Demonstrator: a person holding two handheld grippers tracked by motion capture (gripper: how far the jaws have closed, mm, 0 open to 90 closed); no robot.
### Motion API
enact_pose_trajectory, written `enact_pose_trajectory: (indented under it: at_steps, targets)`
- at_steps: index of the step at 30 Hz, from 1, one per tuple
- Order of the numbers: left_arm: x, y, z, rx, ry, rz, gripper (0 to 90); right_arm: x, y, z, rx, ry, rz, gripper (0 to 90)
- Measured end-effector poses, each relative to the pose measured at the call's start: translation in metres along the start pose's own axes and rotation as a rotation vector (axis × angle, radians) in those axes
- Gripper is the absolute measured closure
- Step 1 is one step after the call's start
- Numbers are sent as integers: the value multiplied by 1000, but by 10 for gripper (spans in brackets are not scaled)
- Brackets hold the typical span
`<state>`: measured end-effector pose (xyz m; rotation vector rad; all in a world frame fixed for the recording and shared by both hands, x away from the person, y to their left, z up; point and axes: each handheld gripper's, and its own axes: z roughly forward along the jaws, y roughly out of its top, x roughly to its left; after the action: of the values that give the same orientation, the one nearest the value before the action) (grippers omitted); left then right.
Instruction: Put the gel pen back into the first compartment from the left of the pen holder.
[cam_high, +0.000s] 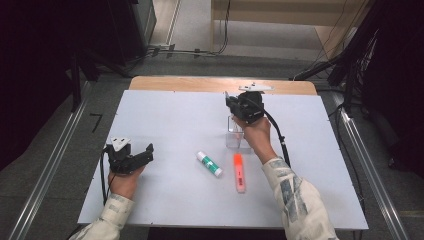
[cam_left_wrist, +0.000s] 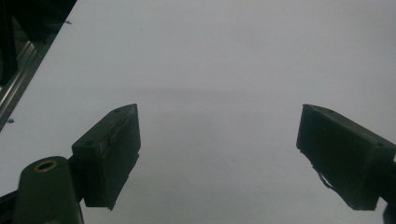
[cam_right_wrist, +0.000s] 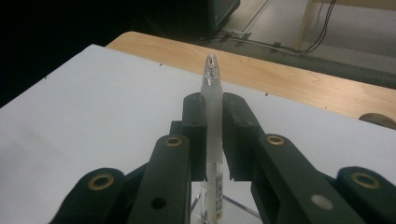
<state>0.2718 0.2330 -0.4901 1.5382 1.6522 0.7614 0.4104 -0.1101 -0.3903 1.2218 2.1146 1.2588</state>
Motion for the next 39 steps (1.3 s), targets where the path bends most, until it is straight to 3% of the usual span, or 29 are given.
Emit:
enact_pose_trajectory:
  at_steps: [10, 22, 30, 39]
  targets:
    - [-1, 0, 0, 0, 0, 2, 140, 2, -16, -15, 1, 12, -14, 782]
    - [-1, -1, 1, 3, 1, 4, 140, 2, -37, -15, 41, 13, -27, 783]
    - [-1, -1, 1, 3, 0, 5, 140, 1, -41, -16, 48, 8, -18, 771]
    - [-1, -1, 1, 3, -1, 6, 140, -6, -45, -24, 41, 13, 9, 649]
